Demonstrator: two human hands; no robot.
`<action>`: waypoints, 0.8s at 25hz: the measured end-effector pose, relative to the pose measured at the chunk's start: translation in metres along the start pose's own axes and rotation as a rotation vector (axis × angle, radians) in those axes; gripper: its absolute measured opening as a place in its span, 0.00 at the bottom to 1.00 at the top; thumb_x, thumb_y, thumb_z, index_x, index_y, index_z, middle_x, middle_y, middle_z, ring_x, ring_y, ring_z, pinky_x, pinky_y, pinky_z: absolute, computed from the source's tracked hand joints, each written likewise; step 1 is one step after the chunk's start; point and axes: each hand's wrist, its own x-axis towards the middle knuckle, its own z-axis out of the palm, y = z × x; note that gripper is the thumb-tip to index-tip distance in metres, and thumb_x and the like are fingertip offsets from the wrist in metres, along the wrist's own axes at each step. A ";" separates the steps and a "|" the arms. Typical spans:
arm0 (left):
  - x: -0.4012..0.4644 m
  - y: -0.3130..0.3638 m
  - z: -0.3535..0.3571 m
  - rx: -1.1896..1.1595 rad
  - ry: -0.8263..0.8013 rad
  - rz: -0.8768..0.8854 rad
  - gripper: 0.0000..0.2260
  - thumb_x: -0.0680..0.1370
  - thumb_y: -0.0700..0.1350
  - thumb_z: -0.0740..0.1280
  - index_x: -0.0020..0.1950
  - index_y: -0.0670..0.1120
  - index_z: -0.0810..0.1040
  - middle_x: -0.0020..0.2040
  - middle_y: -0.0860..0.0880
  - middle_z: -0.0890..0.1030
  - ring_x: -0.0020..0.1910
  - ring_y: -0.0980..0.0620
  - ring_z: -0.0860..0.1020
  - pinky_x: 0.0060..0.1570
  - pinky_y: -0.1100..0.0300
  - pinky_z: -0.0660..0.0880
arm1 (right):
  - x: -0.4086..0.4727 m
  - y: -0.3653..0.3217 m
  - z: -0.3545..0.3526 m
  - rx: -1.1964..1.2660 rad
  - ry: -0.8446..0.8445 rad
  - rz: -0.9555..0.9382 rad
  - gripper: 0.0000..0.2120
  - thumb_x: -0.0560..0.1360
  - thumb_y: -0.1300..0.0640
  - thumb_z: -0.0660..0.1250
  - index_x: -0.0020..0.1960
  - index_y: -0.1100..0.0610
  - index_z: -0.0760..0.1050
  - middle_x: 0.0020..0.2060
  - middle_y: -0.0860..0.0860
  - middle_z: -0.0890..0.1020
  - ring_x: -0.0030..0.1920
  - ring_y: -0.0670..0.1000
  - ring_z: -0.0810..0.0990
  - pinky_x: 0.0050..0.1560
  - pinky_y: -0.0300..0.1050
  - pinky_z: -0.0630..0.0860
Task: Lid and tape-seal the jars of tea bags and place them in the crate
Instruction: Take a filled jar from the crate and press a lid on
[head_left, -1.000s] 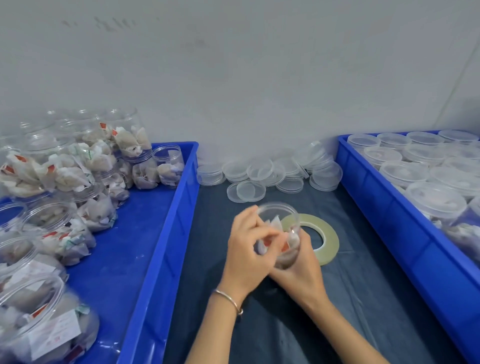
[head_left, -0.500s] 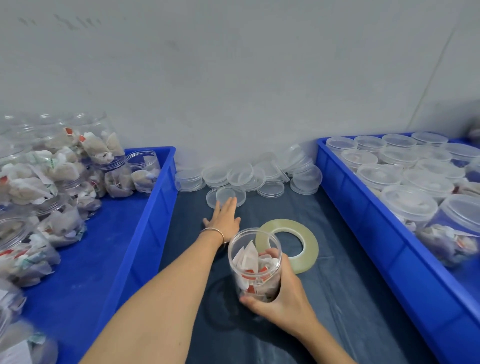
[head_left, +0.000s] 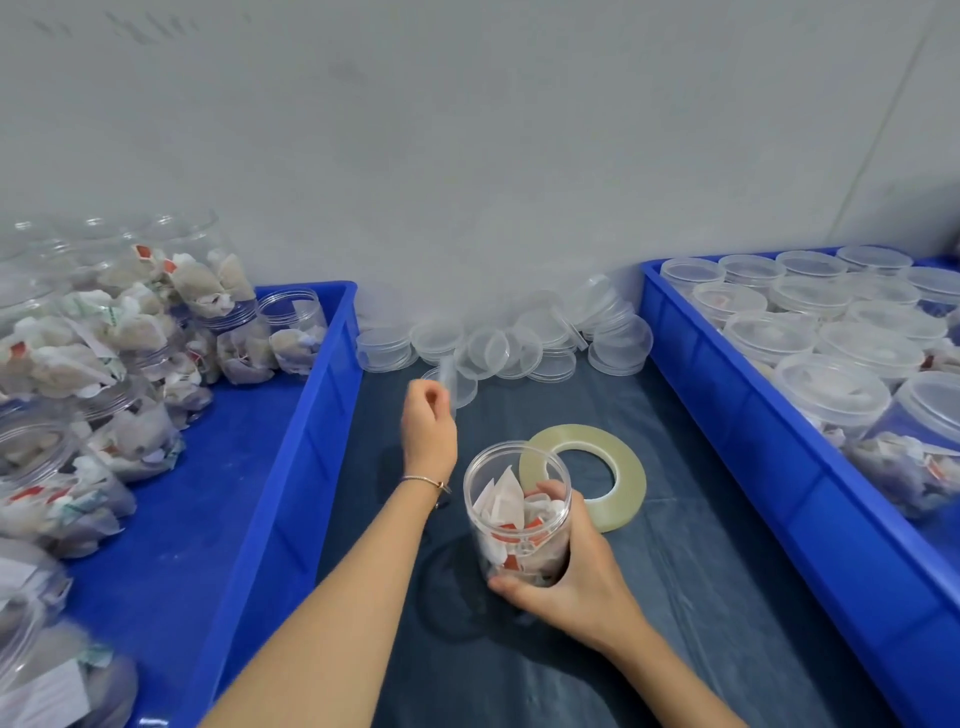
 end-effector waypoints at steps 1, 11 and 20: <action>-0.008 0.016 -0.006 -0.263 0.095 -0.070 0.03 0.82 0.38 0.57 0.51 0.42 0.70 0.43 0.48 0.73 0.42 0.50 0.72 0.48 0.54 0.72 | 0.000 -0.001 -0.001 -0.001 -0.003 0.002 0.40 0.56 0.46 0.79 0.58 0.27 0.60 0.55 0.33 0.76 0.57 0.37 0.76 0.53 0.28 0.71; -0.088 0.076 -0.063 -0.576 -0.304 -0.254 0.19 0.78 0.29 0.50 0.52 0.42 0.78 0.31 0.49 0.68 0.26 0.56 0.67 0.30 0.61 0.71 | -0.009 -0.022 -0.019 0.322 0.216 -0.189 0.34 0.73 0.49 0.62 0.75 0.47 0.52 0.71 0.45 0.66 0.72 0.46 0.64 0.71 0.53 0.62; -0.093 0.060 -0.055 0.192 -0.318 0.218 0.17 0.81 0.37 0.53 0.58 0.57 0.73 0.45 0.56 0.76 0.41 0.59 0.74 0.41 0.62 0.70 | 0.021 -0.075 -0.028 -0.410 0.017 -0.305 0.28 0.74 0.42 0.61 0.71 0.51 0.67 0.70 0.46 0.67 0.72 0.47 0.61 0.70 0.46 0.63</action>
